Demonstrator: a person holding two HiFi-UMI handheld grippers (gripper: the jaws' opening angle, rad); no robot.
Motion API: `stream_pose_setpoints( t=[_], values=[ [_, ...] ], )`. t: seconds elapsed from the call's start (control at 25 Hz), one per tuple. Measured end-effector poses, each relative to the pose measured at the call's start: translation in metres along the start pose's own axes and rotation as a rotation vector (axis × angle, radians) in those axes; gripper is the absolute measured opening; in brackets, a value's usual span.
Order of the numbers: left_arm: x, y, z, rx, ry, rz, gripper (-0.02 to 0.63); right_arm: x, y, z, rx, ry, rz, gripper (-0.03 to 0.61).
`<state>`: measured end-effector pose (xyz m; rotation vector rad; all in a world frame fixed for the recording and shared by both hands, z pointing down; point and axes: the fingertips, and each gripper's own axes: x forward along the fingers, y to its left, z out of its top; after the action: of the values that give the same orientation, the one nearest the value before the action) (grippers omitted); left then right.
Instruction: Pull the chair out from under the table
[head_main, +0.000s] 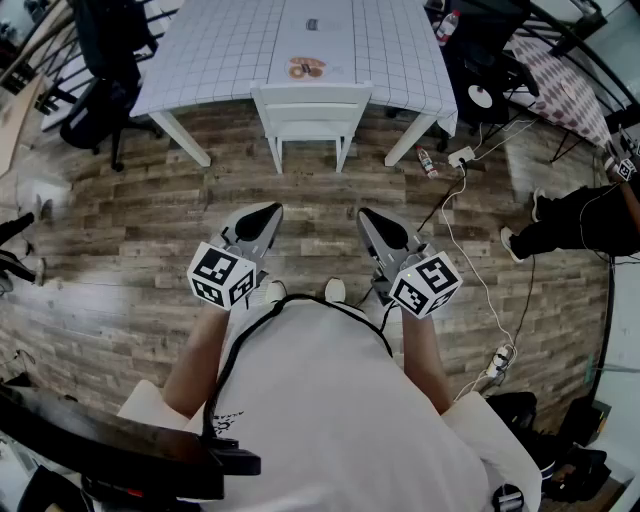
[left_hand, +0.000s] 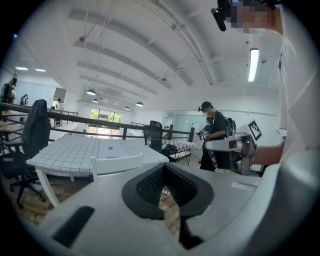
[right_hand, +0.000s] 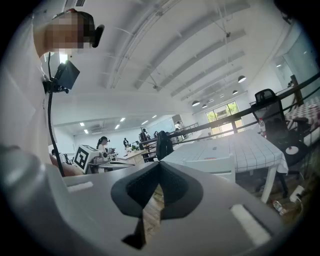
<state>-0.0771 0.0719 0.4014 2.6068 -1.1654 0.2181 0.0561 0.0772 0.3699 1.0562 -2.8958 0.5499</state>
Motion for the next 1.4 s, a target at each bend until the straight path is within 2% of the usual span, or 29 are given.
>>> stream_pose_setpoints(
  t=[0.44,0.68,0.88,1.24,1.4],
  values=[
    [-0.003,0.002,0.002,-0.013,-0.008,-0.013,0.006,0.000,0.001,0.001,-0.002,-0.012,-0.011,0.006],
    [-0.003,0.005,0.006,-0.006,-0.024,-0.004,0.007,-0.002,-0.002,0.005,0.060,-0.043,0.019,0.006],
    [-0.001,0.006,0.006,-0.013,-0.019,0.005,0.008,-0.005,-0.006,0.002,0.108,-0.016,0.059,0.006],
    [0.019,-0.005,0.003,-0.034,0.002,0.031,0.006,-0.017,-0.018,0.000,0.046,0.012,0.079,0.006],
    [0.033,-0.018,0.005,-0.029,-0.001,0.035,0.006,-0.031,-0.029,0.001,0.080,0.001,0.108,0.006]
  ],
)
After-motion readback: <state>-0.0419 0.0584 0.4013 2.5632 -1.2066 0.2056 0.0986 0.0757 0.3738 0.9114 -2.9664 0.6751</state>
